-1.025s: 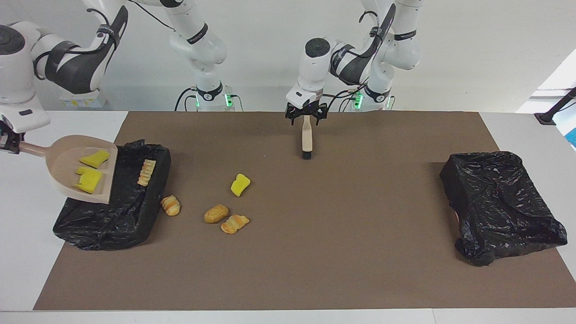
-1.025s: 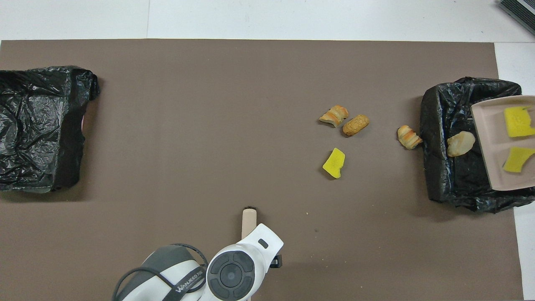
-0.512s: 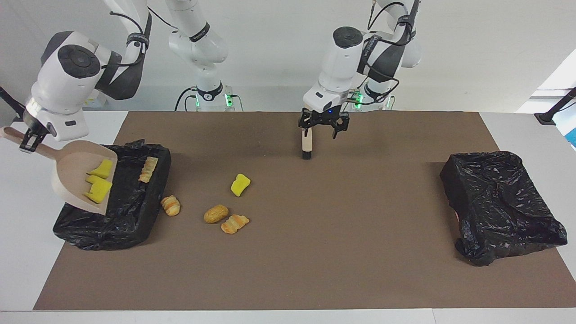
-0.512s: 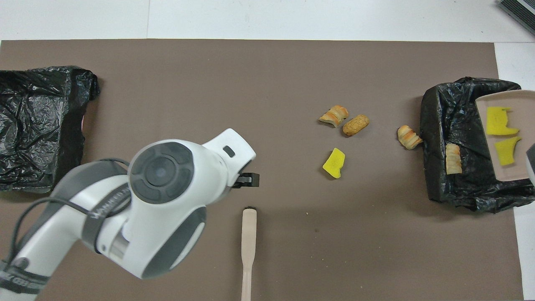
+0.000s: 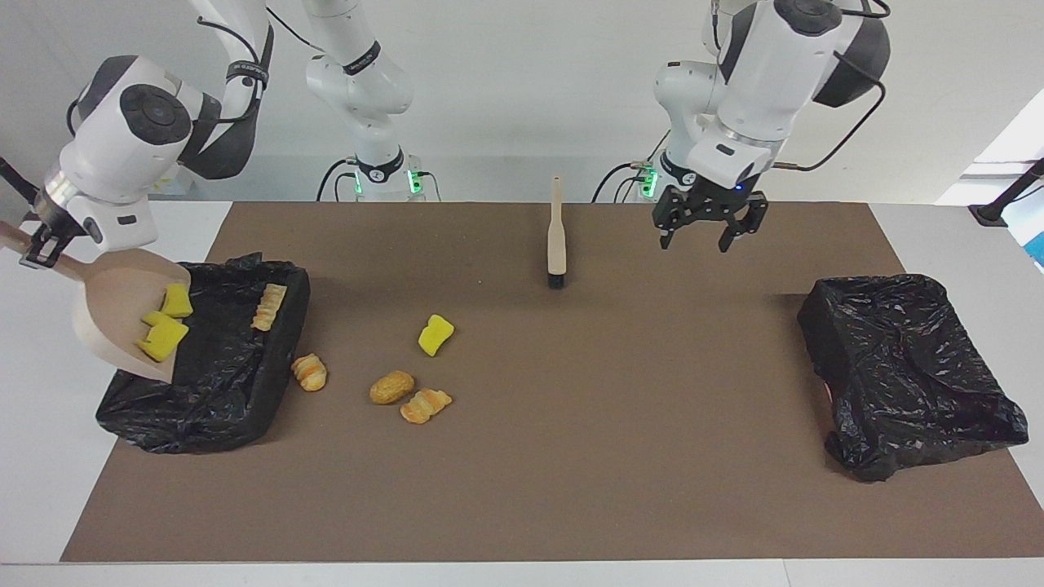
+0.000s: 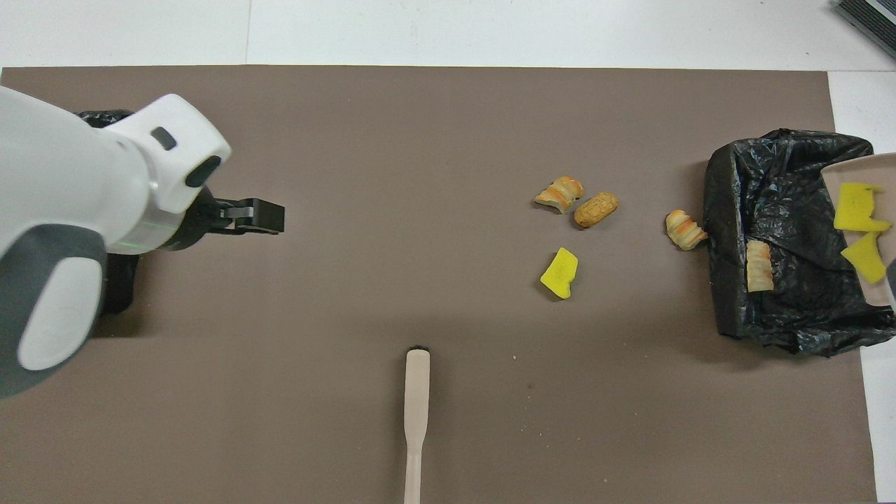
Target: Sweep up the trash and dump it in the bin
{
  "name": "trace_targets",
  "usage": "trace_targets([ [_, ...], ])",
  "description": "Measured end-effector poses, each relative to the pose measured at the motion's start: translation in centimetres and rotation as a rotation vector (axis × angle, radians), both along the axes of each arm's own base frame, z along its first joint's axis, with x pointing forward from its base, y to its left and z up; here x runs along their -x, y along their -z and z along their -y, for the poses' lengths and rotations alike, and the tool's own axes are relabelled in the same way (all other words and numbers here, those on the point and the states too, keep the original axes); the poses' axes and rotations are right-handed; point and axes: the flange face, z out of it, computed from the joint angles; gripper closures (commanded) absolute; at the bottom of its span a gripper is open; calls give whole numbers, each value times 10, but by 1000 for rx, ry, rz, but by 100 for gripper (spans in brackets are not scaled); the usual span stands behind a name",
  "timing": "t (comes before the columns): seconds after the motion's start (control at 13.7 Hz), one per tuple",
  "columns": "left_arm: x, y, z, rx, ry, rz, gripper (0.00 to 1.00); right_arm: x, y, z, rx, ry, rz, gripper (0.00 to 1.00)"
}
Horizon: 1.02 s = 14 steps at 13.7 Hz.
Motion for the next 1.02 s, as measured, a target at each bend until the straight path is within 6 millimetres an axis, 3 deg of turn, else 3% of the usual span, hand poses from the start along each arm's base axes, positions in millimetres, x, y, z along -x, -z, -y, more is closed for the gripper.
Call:
trace_targets([
  [0.22, -1, -31, -66, -21, 42, -30, 0, 3, -1, -9, 7, 38, 17, 100],
  [0.37, 5, -51, -90, -26, 40, -48, 0, 10, 1, -28, 13, 85, 28, 100],
  [0.51, 10, -59, -101, -29, 28, -72, 0, 14, 2, -43, 15, 106, 58, 100],
  [0.73, 16, -72, -105, -31, 38, -88, 0, 17, 0, -42, 23, 96, 52, 100],
  [1.02, 23, -85, -107, -34, 59, -110, 0, 10, -27, -53, 49, -67, -61, 100],
])
